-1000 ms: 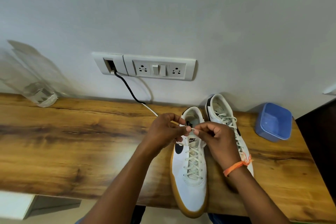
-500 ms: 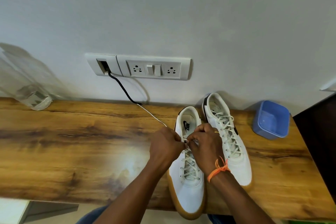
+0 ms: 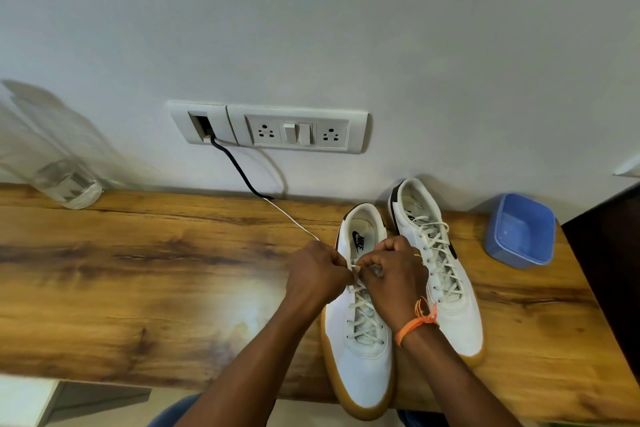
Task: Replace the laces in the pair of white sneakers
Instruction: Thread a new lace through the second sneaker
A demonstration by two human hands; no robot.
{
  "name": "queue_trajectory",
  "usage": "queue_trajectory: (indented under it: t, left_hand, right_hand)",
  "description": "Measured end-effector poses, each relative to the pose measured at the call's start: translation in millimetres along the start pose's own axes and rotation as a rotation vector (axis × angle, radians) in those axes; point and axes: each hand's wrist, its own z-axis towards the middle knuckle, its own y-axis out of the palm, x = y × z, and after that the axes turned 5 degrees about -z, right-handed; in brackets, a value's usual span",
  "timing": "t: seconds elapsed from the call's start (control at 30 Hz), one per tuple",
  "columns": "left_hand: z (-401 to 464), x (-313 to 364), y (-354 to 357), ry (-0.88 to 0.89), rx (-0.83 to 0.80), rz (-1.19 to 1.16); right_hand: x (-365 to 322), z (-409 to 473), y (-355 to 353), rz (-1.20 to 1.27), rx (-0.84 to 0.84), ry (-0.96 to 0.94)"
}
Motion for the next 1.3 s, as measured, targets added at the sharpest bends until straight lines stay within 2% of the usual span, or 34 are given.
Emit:
queue_trajectory:
  t: [0.13, 0.27, 0.5, 0.57, 0.63, 0.83, 0.9, 1.0, 1.07, 1.13, 1.23, 1.3]
  left_hand:
    - [1, 0, -2, -0.011, -0.016, -0.013]
    - [4, -4, -13, -0.1, -0.087, -0.227]
    - [6, -1, -20, -0.07, -0.058, -0.196]
    - [9, -1, -33, -0.043, 0.009, -0.183]
    - [12, -1, -51, -0.036, 0.109, -0.287]
    - [21, -11, -107, -0.066, 0.574, -0.705]
    - [22, -13, -117, -0.04, 0.658, -0.823]
    - [22, -15, -120, -0.025, 0.723, -0.88]
    - [23, -16, -120, -0.036, 0.72, -0.894]
    - [26, -17, -116, -0.079, 0.643, -0.851]
    - [29, -16, -97, -0.171, 0.385, -0.617]
    - [26, -14, -80, -0.17, 0.232, -0.443]
  right_hand:
    - [-1, 0, 5, 0.017, 0.009, 0.014]
    - [1, 3, 7, 0.037, -0.044, 0.028]
    - [-1, 5, -1, -0.095, -0.139, 0.008]
    - [0, 7, -8, -0.202, -0.215, -0.048]
    - [4, 10, -15, -0.231, -0.281, -0.075]
    - [13, 19, -32, -0.094, -0.409, -0.112]
    - [18, 22, -34, -0.053, -0.449, -0.136]
    - [23, 25, -40, 0.068, -0.489, -0.143]
    - [22, 27, -45, 0.16, -0.49, -0.115]
    - [22, 27, -49, 0.207, -0.484, -0.086]
    - [22, 28, -53, 0.224, -0.477, -0.05]
    - [21, 28, -52, 0.226, -0.464, -0.047]
